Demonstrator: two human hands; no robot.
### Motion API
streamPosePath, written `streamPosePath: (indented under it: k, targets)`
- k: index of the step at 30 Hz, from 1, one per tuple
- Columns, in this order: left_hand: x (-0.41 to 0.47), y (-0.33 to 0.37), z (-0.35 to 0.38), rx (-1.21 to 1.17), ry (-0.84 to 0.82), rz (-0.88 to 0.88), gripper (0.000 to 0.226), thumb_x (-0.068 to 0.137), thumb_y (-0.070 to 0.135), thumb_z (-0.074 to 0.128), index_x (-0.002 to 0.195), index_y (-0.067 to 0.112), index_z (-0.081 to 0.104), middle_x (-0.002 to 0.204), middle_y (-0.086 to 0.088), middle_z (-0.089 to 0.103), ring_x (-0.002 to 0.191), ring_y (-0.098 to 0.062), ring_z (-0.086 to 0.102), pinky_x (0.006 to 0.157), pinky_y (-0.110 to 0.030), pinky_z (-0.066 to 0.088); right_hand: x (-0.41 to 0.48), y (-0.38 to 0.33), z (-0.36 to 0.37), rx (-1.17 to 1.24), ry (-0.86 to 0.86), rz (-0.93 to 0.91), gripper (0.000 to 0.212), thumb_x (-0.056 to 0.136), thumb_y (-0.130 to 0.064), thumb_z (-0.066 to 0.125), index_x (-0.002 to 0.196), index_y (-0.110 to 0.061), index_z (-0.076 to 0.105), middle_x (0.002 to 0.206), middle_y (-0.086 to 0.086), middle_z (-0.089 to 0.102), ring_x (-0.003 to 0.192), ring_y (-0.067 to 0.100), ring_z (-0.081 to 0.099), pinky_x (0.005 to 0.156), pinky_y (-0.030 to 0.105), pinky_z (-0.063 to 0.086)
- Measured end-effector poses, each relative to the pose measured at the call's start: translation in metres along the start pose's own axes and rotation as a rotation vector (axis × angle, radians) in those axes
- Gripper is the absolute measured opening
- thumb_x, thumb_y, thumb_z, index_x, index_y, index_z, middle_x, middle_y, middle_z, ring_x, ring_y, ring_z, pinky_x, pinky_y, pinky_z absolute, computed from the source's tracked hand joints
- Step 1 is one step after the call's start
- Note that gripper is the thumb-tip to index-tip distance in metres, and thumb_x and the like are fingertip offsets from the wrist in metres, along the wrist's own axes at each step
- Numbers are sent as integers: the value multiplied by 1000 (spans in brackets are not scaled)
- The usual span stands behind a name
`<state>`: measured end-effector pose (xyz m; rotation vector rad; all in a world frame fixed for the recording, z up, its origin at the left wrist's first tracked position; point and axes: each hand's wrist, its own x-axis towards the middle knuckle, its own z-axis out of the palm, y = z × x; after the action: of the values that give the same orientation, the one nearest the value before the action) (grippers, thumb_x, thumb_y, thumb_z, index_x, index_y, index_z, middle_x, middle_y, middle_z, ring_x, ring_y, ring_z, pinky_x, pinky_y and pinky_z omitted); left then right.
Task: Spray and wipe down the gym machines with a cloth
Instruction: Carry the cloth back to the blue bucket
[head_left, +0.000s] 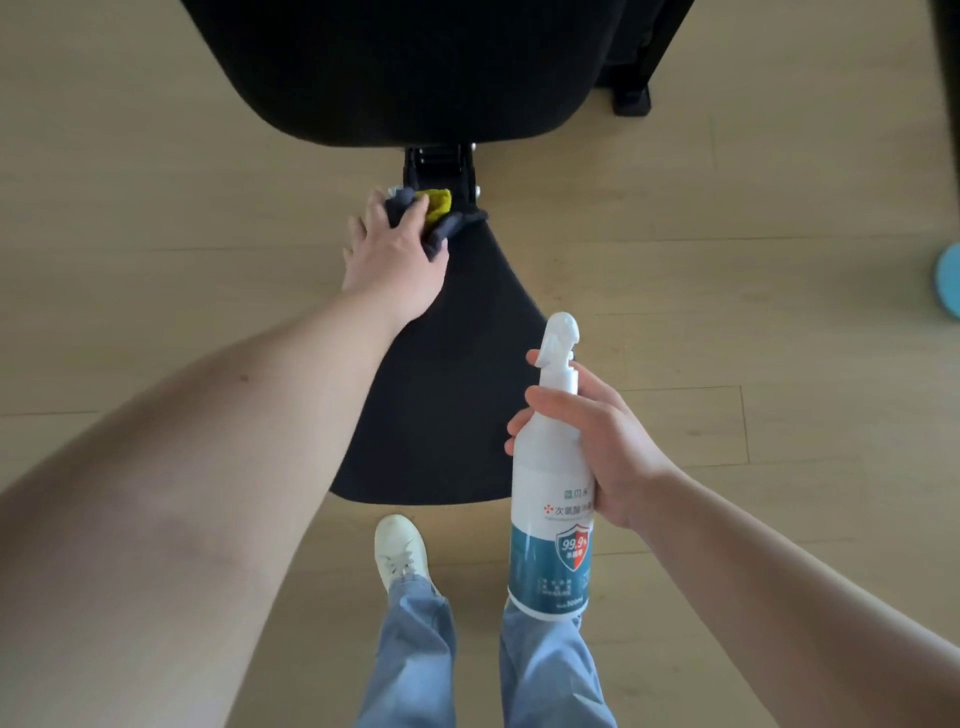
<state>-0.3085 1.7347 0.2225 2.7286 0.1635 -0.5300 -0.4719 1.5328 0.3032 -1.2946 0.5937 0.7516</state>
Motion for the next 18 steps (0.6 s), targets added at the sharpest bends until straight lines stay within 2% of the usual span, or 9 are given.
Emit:
streamPosePath:
  k: [3,6,9,12,15,18]
  targets:
    - [-40,-16,8,12,76,38,57,102,49,46,155,32,37,167,-11,14,142,-40,39,109,-50,42,-5,3,2,-2,3,9,58,78,-35,72,134,-36,57,93,16,74,86,34,71,78,48,59]
    - [-81,-36,17,140,160,130,49,99,46,48,143,26,52,161,-17,29,132,-44,48,104,-53,43,-11,7,6,16,-18,13,59,79,-32,72,136,-35,57,92,18,73,85,35,71,78,48,59]
    - [-130,-56,25,225,199,218,44,98,45,48,137,25,57,161,-16,32,146,-42,34,112,-64,32,-19,8,10,22,-42,16,59,79,-31,72,136,-33,58,91,18,73,83,34,71,79,48,58]
    - [-182,-58,34,193,124,254,45,98,45,47,138,28,58,166,-10,25,154,-40,17,120,-67,18,-28,8,16,32,-47,17,58,78,-29,73,135,-32,59,89,19,72,82,34,70,76,45,57]
    - [-218,-43,47,121,66,316,46,97,45,44,139,31,58,167,-6,25,156,-38,14,122,-67,13,-40,5,19,36,-35,0,57,78,-28,73,133,-30,61,88,19,72,81,35,68,78,46,56]
    - [-237,-21,56,-116,24,376,41,98,39,46,135,32,64,165,0,32,157,-32,15,126,-58,10,-54,0,13,48,-1,-22,55,78,-28,73,132,-31,61,88,21,70,81,35,66,77,46,55]
